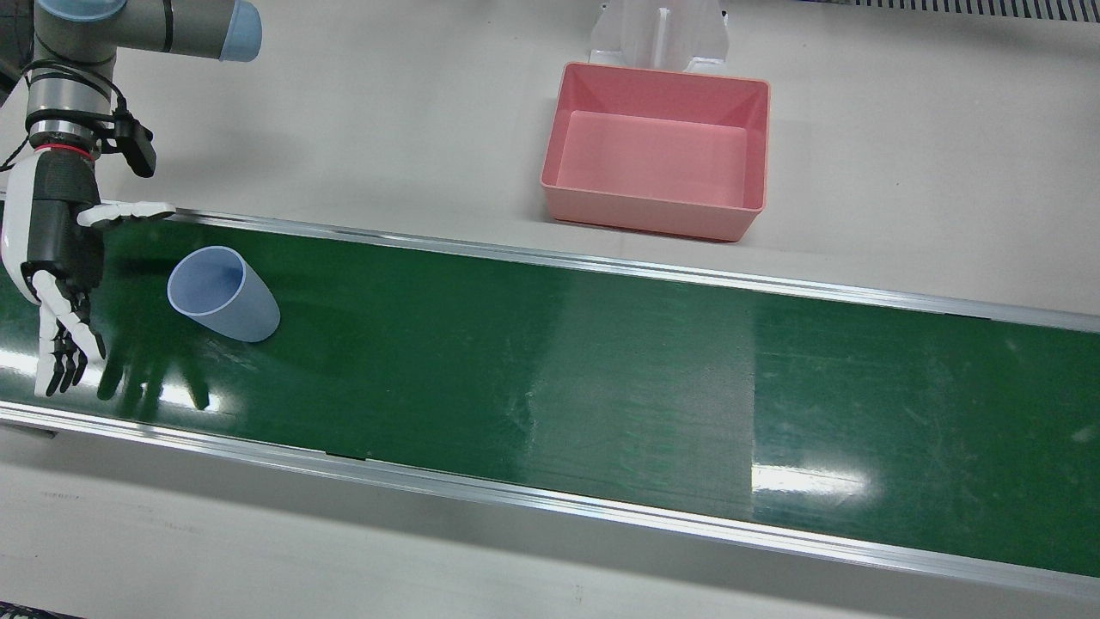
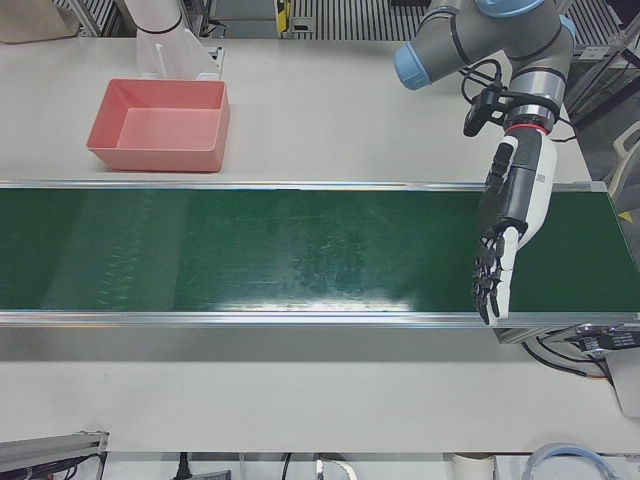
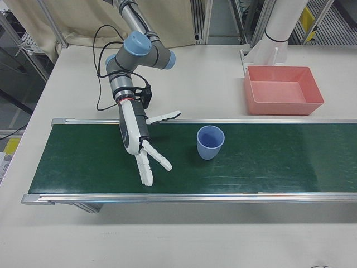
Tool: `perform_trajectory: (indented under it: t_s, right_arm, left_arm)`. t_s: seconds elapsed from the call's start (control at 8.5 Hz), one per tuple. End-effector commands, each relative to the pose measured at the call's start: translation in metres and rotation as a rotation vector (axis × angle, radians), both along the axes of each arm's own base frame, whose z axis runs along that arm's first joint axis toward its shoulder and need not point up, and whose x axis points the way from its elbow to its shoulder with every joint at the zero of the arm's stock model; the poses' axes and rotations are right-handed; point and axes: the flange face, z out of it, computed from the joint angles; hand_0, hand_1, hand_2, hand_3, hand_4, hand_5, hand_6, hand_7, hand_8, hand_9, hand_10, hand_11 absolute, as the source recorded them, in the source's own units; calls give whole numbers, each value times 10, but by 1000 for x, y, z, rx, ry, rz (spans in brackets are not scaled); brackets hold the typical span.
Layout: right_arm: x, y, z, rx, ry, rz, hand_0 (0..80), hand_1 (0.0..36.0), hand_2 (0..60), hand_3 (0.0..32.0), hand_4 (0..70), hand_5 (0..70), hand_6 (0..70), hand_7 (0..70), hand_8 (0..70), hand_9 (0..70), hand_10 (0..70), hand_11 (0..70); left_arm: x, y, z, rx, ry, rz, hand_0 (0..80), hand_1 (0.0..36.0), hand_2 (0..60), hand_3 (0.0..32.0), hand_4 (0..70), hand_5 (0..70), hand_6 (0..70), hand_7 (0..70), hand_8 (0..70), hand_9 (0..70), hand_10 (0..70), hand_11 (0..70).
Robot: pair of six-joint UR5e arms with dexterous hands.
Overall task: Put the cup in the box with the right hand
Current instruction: 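Close the right hand around the light blue cup on the belt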
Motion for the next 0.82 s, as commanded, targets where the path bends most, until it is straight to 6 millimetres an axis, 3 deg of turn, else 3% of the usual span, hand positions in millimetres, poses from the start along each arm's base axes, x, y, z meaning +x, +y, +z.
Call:
perform_trajectory:
  t_s: [0.0, 0.12, 0.24, 0.35, 0.47, 0.59, 0.71]
  right_arm:
    - [-3, 1, 2, -4, 3, -5, 451, 73, 48, 34, 6, 38, 17, 39, 16, 42, 19, 41]
    - [-3, 0, 2, -2, 2, -3, 437, 174, 358, 0, 15, 50, 27, 56, 21, 46, 26, 56]
    - [-2, 1, 3, -5, -1, -2, 487, 340, 600, 0, 62, 91, 58, 120, 27, 62, 61, 118]
    - [-1, 1, 8, -13, 1, -1, 523, 360, 600, 0, 106, 134, 119, 352, 124, 222, 131, 229]
    - [-1, 1, 9, -16, 2, 0, 563, 360, 600, 0, 97, 167, 201, 681, 279, 469, 221, 363]
    - [3, 2, 10, -18, -3, 9, 592, 360, 600, 0, 147, 185, 269, 700, 400, 638, 294, 458]
    - [24, 3, -5, 5, -31, 52, 587, 360, 600, 0, 121, 188, 281, 700, 426, 677, 302, 468]
  left_arm:
    - [0, 0, 0, 0, 0, -1, 0, 0, 0, 0, 0, 0, 0, 0, 0, 0, 0, 0]
    - [0, 0, 0, 0, 0, -1, 0, 0, 0, 0, 0, 0, 0, 0, 0, 0, 0, 0]
    - [0, 0, 0, 0, 0, -1, 0, 0, 0, 0, 0, 0, 0, 0, 0, 0, 0, 0]
    - [0, 0, 0, 0, 0, -1, 0, 0, 0, 0, 0, 0, 0, 0, 0, 0, 0, 0]
    - [0, 0, 0, 0, 0, -1, 0, 0, 0, 0, 0, 0, 0, 0, 0, 0, 0, 0]
    - [0, 0, 0, 0, 0, 1, 0, 0, 0, 0, 0, 0, 0, 0, 0, 0, 0, 0]
    - [0, 0, 0, 0, 0, -1, 0, 0, 0, 0, 0, 0, 0, 0, 0, 0, 0, 0]
